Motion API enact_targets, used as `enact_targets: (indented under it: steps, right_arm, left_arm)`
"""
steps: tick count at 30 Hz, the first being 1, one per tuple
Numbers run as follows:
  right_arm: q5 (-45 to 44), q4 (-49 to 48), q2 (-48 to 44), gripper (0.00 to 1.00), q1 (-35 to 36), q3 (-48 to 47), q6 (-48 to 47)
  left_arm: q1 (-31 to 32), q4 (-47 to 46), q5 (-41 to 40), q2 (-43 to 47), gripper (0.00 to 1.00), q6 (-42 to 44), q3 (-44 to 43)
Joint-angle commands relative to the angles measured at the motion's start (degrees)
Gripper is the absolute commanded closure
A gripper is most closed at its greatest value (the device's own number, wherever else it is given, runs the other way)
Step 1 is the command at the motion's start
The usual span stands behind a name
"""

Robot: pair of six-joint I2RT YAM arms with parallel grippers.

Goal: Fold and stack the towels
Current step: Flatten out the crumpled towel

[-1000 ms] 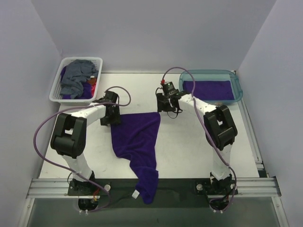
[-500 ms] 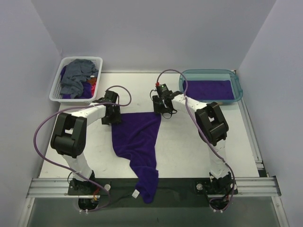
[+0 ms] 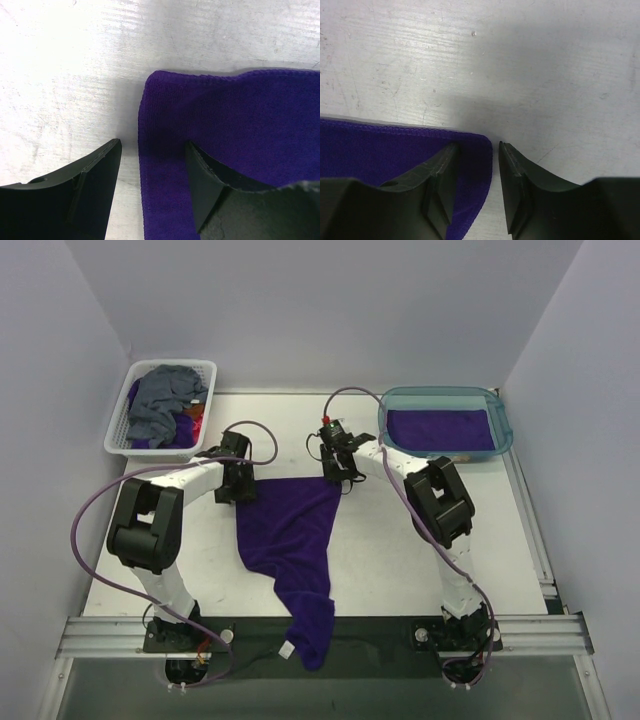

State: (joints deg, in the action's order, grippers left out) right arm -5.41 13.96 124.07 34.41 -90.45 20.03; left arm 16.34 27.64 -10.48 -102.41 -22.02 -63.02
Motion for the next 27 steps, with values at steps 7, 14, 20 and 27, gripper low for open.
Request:
enact_targets:
  steps: [7, 14, 20, 27]
  right_arm:
    - [-0.66, 7.84, 3.28, 0.93, 0.39, 2.13, 0.36]
    - [0.14, 7.75, 3.28, 1.0, 0.65, 1.07, -1.57]
    - [0.05, 7.58, 3.19, 1.0, 0.92, 1.16, -2.1]
    - [0.05, 7.4, 3.11, 1.0, 1.36, 0.98, -2.72]
  left_arm:
    - [-0.25, 0.13, -0.07, -0.07, 0.35, -0.83, 0.62]
    - [-1.66, -0.83, 2.39, 0.81, 0.27, -2.06, -2.71]
    - [-2.45, -1.8, 3.36, -1.3, 0.27, -1.45, -6.4]
    - [-2.45, -1.8, 3.97, -6.04, 0.34, -1.36, -8.08]
